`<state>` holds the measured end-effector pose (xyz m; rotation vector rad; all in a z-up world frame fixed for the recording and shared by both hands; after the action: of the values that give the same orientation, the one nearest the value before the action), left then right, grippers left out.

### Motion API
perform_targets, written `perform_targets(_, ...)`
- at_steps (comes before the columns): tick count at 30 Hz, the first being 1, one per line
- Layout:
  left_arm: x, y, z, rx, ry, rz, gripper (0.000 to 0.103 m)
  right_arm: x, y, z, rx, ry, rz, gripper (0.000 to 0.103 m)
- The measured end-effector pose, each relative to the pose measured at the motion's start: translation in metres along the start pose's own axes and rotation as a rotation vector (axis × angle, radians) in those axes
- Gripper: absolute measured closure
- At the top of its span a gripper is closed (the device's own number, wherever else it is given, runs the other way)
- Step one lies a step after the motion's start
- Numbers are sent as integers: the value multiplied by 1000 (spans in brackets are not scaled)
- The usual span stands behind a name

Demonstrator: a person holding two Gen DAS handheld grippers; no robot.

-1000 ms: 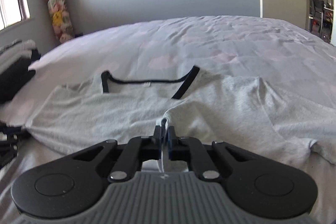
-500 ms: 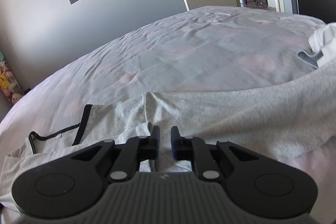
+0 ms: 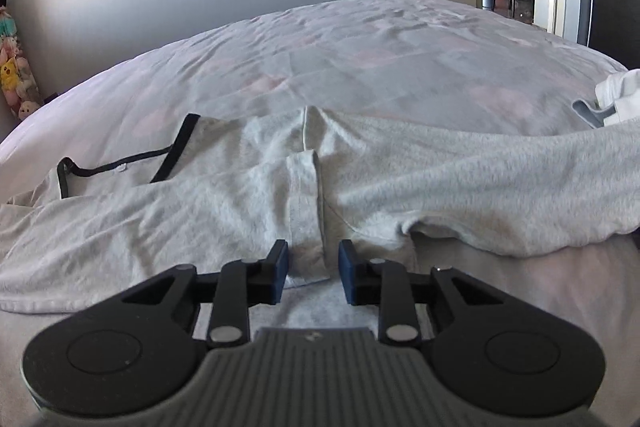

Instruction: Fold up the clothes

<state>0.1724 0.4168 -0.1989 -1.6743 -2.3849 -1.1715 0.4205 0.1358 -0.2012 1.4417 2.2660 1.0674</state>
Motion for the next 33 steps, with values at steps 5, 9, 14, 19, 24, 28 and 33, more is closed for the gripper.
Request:
perform_targets(5, 12, 13, -34, -27, -24, -105, 67, 1, 2, -13, -48, 15, 43, 71)
perform_targets(9, 22, 16, -56, -42, -54, -177, 62, 5, -3, -33, -51, 17, 65, 68)
perform_targets(14, 33, 15, -69, -78, -83, -246, 55, -14, -7, -63, -32, 35, 92, 57)
perform_targets(19, 40, 18, -79, -172, -57, -274, 54, -46, 1, -106, -31, -77, -56, 35)
perform_targets(24, 45, 16, -77, -199, -56, -270, 54, -89, 24, -139, -22, -225, -53, 21)
perform_targets(28, 50, 8, -67, -171, -36, -257, 54, -131, 49, -151, 29, -345, -16, 18)
perform_targets(33, 62, 3, -53, -120, -39, -294, 54, -182, 80, -169, 17, -499, 35, 17)
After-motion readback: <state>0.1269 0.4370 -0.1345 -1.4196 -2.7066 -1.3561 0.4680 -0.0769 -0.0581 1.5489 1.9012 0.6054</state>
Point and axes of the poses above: each gripper's, at about its wrist camera, not at the fingertips, and z roughly the way its jaws point, x to its left, y to its top, the point moved 4 cm from there along z, roughly the way its jaws point, and after that the axes turned 6 degrees about x, right-handed, at the moved point
